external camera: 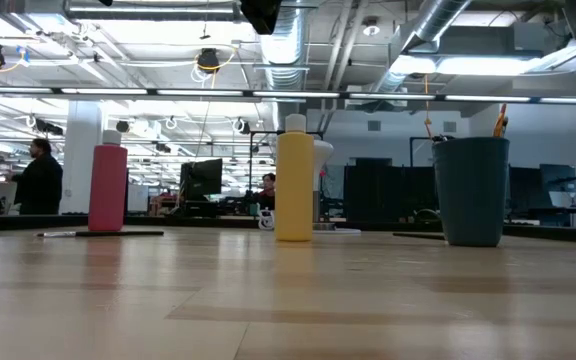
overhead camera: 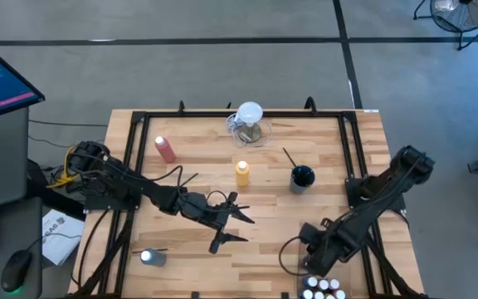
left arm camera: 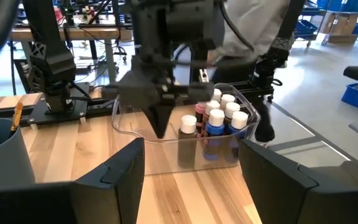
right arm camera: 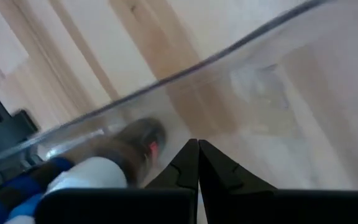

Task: Pick & Place Paint Supplies
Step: Put the small brown paint bottle into the transparent bin

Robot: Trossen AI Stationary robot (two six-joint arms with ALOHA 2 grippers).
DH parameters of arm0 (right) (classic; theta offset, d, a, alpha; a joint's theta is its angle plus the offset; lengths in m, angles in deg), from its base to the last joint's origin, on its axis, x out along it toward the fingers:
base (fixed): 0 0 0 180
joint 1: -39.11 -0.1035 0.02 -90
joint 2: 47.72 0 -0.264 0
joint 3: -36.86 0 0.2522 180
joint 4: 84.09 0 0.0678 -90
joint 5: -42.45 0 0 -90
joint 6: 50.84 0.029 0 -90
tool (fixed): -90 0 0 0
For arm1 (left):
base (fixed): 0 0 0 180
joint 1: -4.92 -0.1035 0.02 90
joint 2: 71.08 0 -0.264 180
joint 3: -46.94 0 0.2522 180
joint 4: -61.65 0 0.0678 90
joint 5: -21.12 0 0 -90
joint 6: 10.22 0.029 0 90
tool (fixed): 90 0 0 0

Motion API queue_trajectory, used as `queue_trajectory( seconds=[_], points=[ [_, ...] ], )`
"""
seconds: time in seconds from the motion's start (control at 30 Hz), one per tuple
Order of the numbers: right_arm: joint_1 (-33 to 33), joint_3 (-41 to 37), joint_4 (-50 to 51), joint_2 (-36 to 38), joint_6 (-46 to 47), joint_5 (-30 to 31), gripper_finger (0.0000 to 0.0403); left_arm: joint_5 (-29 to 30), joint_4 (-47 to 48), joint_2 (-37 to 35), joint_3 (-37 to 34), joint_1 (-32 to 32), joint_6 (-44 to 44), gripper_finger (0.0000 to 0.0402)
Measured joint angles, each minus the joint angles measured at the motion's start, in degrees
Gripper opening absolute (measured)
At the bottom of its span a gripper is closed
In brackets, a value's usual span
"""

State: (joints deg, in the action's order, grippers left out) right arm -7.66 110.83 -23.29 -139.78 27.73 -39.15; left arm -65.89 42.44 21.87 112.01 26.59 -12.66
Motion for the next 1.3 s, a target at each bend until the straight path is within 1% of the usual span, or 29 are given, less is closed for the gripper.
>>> queue_trajectory(
  seconds=[0.13,0.23,0.43,0.7,0.97,1.3],
  points=[
    [-0.02,-0.02,-2.92,-2.67,-0.99,-2.37,0.0000,0.02,0.00,0.00,0.00,0.00,0.00,0.0218],
    [-0.13,0.00,-4.74,-3.24,-1.14,-2.75,0.0000,0.00,0.00,0.00,0.00,0.00,0.02,0.0218],
    [-0.13,0.00,-6.54,-3.22,-3.11,-2.65,0.0000,0.00,-0.02,0.00,0.00,0.00,0.02,0.0218],
    [-0.09,0.00,-7.70,-3.20,-4.18,-4.11,0.0000,0.00,-0.02,0.00,0.00,0.00,0.02,0.0218],
    [-0.09,0.04,-11.99,-3.18,-5.62,-5.62,0.0000,0.00,-0.02,0.00,0.00,0.00,0.02,0.0218],
    [0.06,0.04,-11.63,-3.16,-5.64,-6.93,0.0000,-0.01,-0.04,0.00,0.00,0.00,0.04,0.0218]
  ],
)
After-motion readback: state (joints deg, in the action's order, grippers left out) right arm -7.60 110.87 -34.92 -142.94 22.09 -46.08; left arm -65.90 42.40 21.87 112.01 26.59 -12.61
